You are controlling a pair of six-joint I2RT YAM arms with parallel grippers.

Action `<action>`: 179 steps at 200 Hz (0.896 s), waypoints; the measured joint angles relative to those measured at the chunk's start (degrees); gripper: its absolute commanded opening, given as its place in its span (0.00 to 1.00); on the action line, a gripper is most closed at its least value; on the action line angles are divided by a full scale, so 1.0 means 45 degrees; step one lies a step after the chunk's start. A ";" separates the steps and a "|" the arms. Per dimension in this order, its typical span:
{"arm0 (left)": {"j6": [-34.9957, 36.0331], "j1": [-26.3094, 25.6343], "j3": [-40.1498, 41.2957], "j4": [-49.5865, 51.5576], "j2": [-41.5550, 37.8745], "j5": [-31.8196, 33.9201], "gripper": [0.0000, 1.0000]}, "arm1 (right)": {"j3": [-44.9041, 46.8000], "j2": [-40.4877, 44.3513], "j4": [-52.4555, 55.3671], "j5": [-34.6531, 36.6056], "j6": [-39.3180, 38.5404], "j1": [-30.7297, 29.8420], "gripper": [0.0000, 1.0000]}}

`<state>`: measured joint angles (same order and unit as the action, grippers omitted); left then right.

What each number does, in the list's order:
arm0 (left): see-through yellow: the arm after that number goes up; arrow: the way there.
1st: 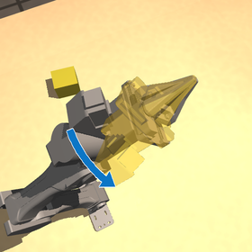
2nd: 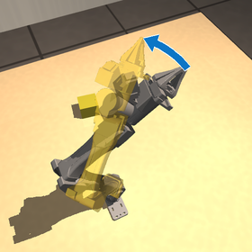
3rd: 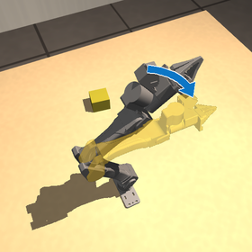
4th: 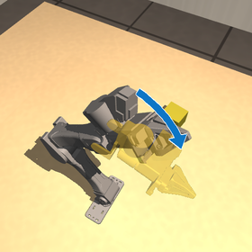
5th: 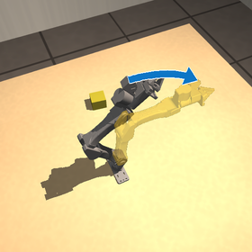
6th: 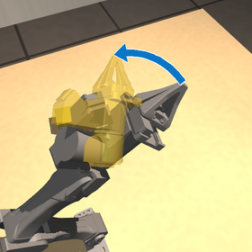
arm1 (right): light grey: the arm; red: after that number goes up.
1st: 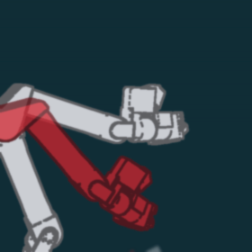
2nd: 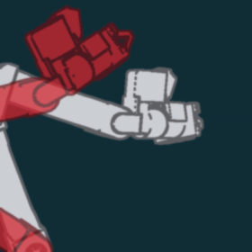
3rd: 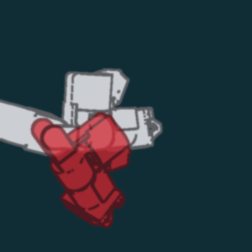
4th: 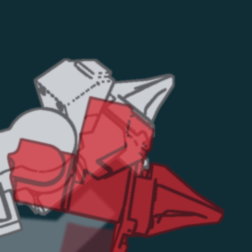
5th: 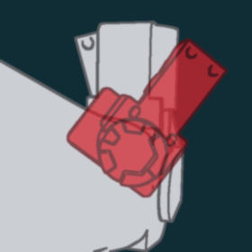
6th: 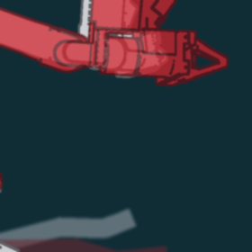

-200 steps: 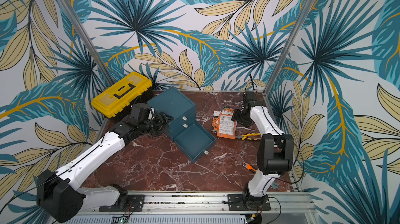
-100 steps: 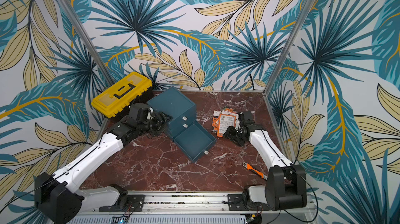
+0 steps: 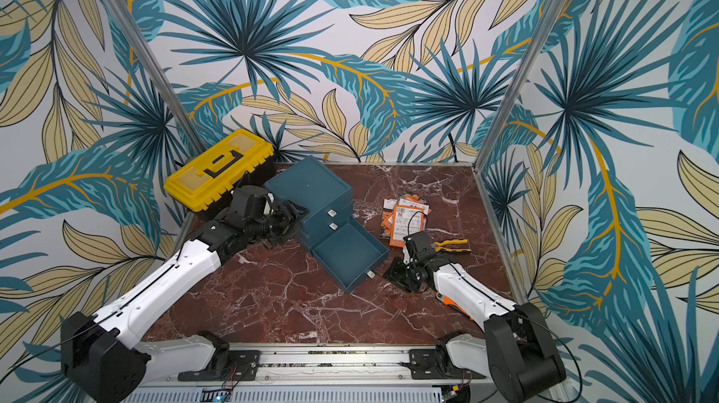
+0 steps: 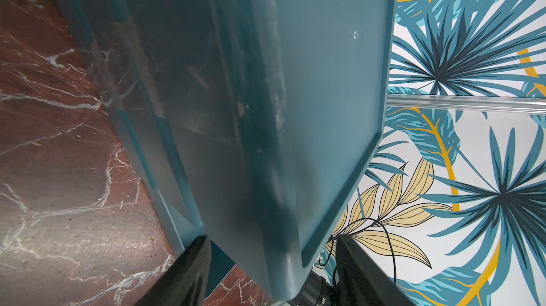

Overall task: Take the seed bags out of the drawer
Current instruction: Close the drawer in the storage box.

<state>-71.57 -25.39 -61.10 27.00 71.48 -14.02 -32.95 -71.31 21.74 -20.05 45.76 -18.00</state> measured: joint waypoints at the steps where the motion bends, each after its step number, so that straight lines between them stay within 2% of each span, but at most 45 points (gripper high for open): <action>1: 0.0000 0.0000 0.0000 -0.0005 0.0000 0.0010 0.71 | 0.0010 -0.0005 -0.0029 0.0000 0.0005 -0.0005 0.33; 70: 0.0000 0.0005 0.0049 -0.0146 0.0500 0.0189 0.68 | 0.0078 -0.1161 -0.1593 -0.0131 0.0840 -0.0083 0.22; 179: -0.0010 0.0010 0.0364 -0.0763 0.0476 0.0185 0.67 | -0.0865 -0.2793 -0.2934 -0.0563 0.1365 -0.0180 0.21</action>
<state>-71.61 -25.34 -59.46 23.57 73.63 -13.19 -36.84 -83.88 8.54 -22.59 51.90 -18.81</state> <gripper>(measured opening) 0.670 0.214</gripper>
